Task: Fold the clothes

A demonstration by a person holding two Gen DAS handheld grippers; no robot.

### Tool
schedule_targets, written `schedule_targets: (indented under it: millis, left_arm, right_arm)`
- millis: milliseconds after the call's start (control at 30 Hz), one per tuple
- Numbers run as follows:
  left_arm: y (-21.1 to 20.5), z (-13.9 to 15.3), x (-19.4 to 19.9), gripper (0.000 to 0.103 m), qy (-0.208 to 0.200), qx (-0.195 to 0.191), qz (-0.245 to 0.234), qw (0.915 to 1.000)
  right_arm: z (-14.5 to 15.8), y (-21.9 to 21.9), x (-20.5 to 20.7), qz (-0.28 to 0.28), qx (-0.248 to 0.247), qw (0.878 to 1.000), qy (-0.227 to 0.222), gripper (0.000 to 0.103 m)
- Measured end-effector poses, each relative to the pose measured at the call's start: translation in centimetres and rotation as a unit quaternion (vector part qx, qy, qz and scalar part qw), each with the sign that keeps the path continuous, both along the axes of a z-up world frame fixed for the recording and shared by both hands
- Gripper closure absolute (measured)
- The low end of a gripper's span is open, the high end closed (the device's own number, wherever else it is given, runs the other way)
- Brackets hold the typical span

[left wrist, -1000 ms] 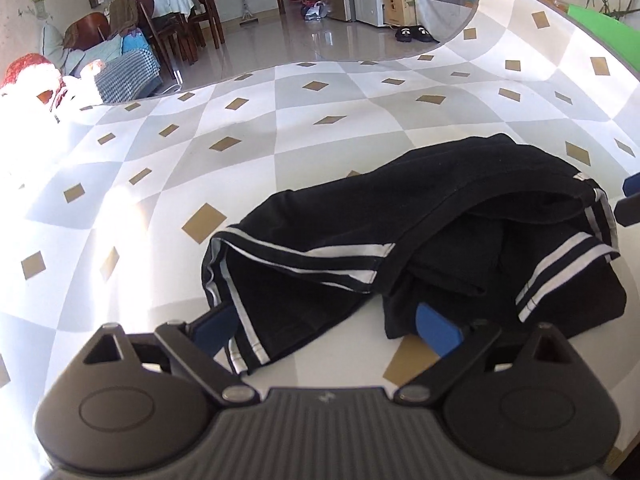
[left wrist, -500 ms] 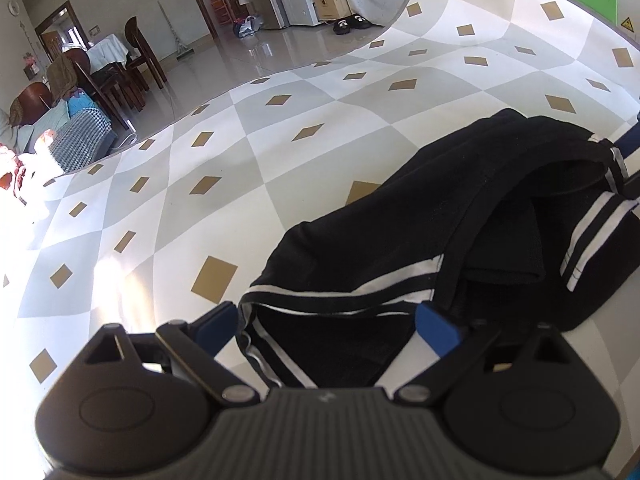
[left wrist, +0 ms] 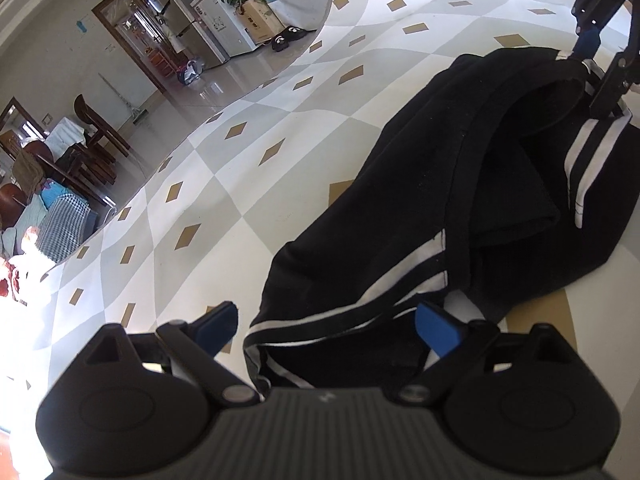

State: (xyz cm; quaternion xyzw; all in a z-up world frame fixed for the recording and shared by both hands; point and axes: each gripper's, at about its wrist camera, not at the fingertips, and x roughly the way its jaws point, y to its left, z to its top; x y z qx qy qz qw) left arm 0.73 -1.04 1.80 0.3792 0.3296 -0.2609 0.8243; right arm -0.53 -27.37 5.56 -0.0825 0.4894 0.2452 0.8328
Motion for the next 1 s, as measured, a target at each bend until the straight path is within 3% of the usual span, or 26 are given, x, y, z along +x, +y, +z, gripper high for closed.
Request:
schedule_targets:
  millis: [100,167,233,333,567,600,733,1000]
  left_arm:
    - [-0.3,-0.6,0.0,0.007,-0.007,0.015,-0.010,0.9998]
    - [-0.2,-0.7,0.4,0.013,-0.001,0.014,-0.007,0.9999]
    - [-0.2,-0.4,0.8,0.028,0.007,0.004,-0.002,1.0000]
    - [-0.2,-0.1,1.5,0.036,0.010,-0.007,0.006,0.9999]
    - [-1.2,-0.1,1.6,0.058,0.017,-0.017,-0.002,0.9997]
    - [-1.2,0.0,1.6,0.060,0.017,-0.022,-0.001,0.9996]
    - [-1.3,1.1,2.0,0.065,0.010,-0.046,0.013,0.9988]
    - [-1.5,4.3,3.5,0.065,-0.022,-0.120,0.074,0.9898]
  right_arm:
    - [0.3,0.0,-0.1,0.004,0.006,1.000,-0.004,0.054]
    - [0.8,-0.3,-0.2,0.004,0.016,1.000,-0.006,0.054]
    - [1.2,-0.7,-0.3,0.002,0.030,1.000,-0.005,0.053]
    - [1.3,-0.6,-0.3,0.005,0.044,0.999,0.000,0.053]
    - [-0.1,1.1,-0.4,0.011,-0.001,1.000,-0.015,0.053]
    - [-0.1,1.0,-0.4,0.007,0.004,1.000,-0.016,0.056]
    - [0.7,0.5,0.1,-0.020,0.010,0.999,-0.041,0.086]
    - [3.8,-0.8,1.1,-0.081,0.061,0.990,-0.100,0.091]
